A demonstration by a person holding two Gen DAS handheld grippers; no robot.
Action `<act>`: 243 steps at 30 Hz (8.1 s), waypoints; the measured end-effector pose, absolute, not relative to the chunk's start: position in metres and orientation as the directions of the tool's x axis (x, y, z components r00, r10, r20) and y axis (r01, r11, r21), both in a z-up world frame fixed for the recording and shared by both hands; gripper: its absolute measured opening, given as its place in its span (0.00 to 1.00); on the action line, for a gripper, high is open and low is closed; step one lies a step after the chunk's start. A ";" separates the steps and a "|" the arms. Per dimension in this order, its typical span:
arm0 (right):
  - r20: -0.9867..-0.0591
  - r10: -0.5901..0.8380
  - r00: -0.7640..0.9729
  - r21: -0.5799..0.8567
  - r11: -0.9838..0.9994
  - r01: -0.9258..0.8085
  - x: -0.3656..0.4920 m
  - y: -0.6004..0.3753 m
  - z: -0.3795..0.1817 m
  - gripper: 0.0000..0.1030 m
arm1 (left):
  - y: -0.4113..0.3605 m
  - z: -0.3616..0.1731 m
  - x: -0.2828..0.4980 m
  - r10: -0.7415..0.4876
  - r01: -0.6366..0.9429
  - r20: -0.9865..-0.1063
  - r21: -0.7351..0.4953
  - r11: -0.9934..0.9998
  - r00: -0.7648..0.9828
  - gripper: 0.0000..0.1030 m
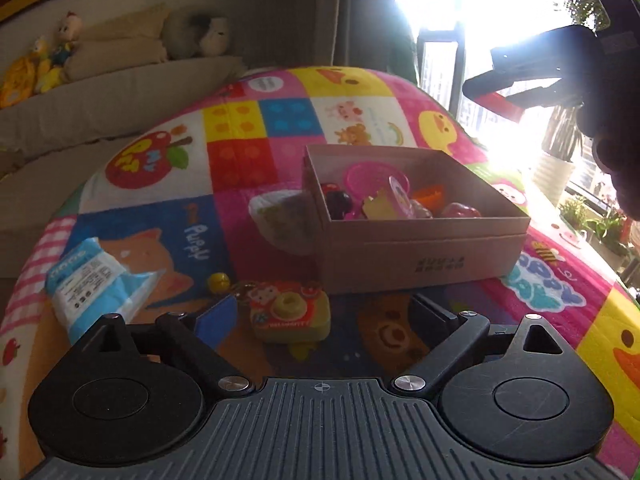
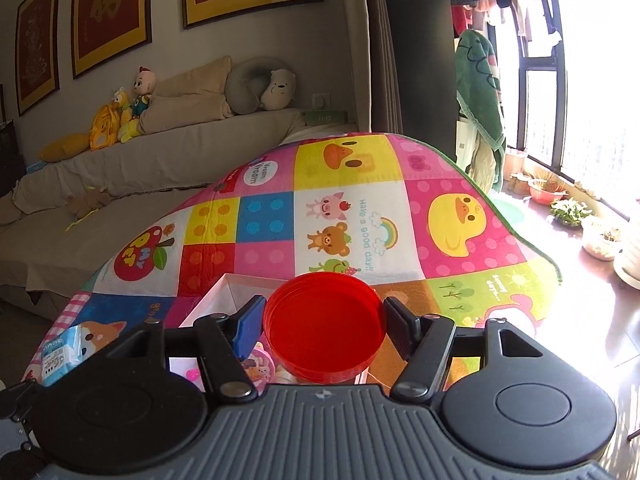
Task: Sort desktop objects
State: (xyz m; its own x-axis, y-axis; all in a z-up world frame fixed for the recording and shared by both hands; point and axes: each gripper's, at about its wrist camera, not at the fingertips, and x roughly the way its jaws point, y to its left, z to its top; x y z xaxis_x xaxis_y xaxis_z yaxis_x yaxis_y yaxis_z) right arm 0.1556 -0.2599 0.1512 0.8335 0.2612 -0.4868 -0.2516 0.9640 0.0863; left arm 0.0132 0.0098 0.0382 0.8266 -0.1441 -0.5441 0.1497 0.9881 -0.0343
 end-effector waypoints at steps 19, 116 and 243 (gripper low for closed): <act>-0.550 0.444 0.707 -0.136 0.788 -0.600 0.085 -0.140 0.102 0.69 | 0.083 0.020 -0.025 0.144 -0.267 -0.571 -0.138 0.954 0.808 1.00; -0.656 0.200 0.728 0.088 0.978 -0.189 0.031 -0.268 0.018 0.99 | -0.006 0.013 -0.031 -0.160 0.148 -0.694 -0.077 0.986 0.702 1.00; -0.684 0.146 0.715 0.031 0.985 -0.172 0.046 -0.328 0.046 0.62 | 0.007 0.016 -0.006 -0.237 0.156 -0.522 -0.195 0.968 0.820 0.99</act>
